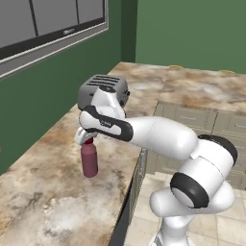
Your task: Move the drinks to the dining counter.
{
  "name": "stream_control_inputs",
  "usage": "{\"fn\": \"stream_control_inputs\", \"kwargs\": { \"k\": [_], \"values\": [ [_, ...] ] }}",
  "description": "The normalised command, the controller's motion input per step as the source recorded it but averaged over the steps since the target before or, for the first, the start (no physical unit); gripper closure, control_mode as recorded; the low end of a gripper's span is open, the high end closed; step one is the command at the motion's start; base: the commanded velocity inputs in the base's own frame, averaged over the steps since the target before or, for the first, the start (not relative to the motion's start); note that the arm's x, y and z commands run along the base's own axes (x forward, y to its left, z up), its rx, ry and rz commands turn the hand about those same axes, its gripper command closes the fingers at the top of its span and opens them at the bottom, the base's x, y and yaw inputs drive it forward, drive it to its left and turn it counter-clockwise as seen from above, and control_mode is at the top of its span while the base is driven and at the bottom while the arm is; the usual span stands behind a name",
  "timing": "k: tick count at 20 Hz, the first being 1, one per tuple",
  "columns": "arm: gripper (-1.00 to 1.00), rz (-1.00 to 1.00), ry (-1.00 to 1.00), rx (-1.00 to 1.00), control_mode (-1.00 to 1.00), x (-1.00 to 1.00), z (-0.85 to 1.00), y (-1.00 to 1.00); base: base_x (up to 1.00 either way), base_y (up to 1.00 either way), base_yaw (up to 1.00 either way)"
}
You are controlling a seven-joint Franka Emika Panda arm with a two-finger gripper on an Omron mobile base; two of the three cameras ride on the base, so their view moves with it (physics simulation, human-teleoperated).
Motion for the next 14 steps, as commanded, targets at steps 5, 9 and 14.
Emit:
{"fn": "stream_control_inputs", "kwargs": {
  "k": [5,9,14],
  "values": [
    [-1.00,0.00,0.00,0.00,-1.00,0.04,-0.14,0.13,0.00,0.00,0.00],
    [-1.00,0.00,0.00,0.00,-1.00,0.00,-0.15,0.13,0.00,0.00,0.00],
    [-1.00,0.00,0.00,0.00,-1.00,0.00,-0.19,0.08,0.00,0.00,0.00]
  ]
}}
